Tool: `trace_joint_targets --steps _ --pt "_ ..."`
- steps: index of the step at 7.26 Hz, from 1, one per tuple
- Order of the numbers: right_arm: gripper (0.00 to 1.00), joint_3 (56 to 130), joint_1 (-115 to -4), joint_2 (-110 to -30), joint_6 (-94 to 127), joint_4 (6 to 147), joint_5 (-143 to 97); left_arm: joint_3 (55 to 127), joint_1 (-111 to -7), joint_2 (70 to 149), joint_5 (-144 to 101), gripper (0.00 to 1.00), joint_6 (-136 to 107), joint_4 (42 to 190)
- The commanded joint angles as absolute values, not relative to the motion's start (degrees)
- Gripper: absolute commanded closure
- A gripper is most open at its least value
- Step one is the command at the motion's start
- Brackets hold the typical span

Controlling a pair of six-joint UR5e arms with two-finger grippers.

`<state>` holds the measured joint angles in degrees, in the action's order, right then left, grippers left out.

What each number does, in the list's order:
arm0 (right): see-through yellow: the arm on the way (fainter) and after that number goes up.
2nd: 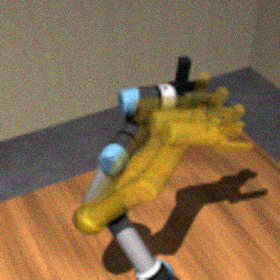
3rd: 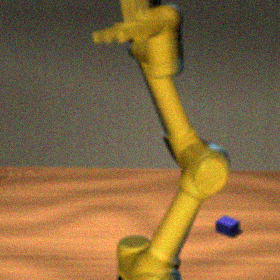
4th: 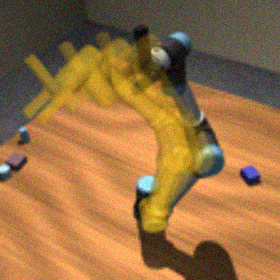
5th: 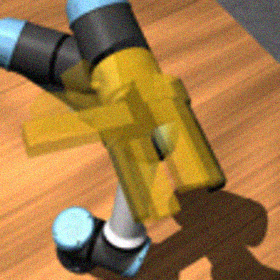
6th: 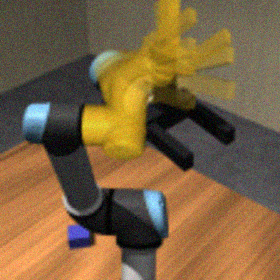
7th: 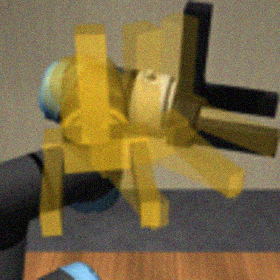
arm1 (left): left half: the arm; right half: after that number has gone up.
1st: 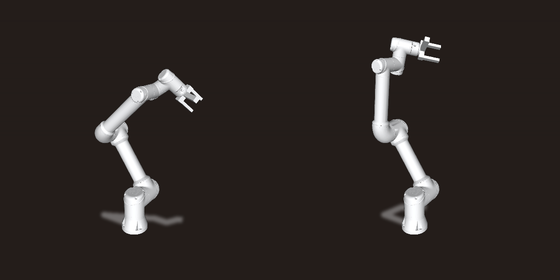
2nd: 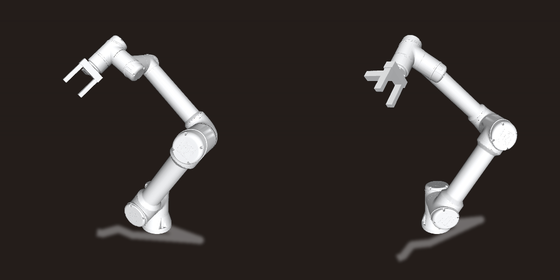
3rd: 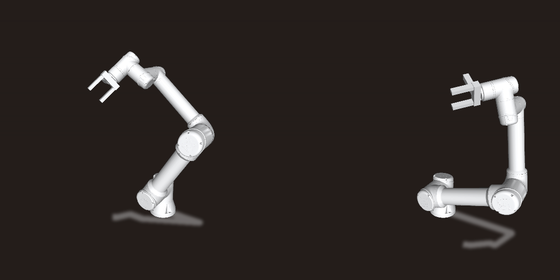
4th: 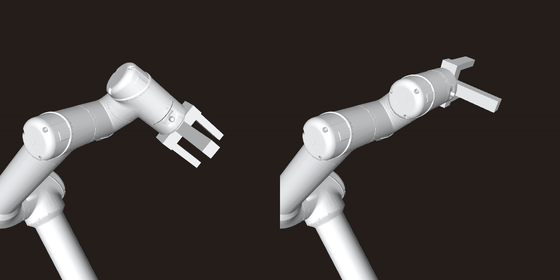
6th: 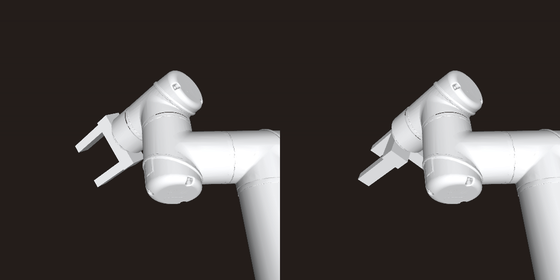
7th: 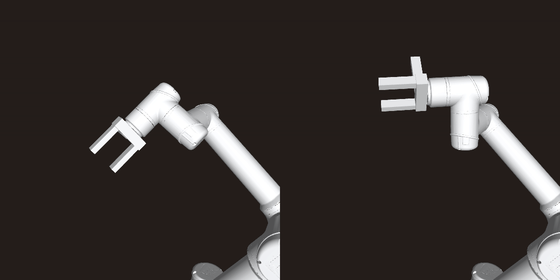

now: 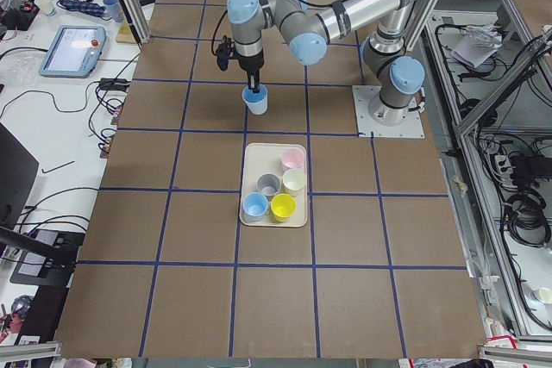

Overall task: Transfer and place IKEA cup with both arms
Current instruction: 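Carry the cup with the left gripper down onto the white tray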

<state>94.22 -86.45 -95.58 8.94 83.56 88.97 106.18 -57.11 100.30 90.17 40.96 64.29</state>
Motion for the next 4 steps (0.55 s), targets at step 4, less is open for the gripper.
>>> trace_joint_targets --steps 4 --pt "0.0 95.7 -89.4 -95.5 6.2 83.4 88.5 106.6 -52.6 108.3 90.6 1.0 45.2 56.8"
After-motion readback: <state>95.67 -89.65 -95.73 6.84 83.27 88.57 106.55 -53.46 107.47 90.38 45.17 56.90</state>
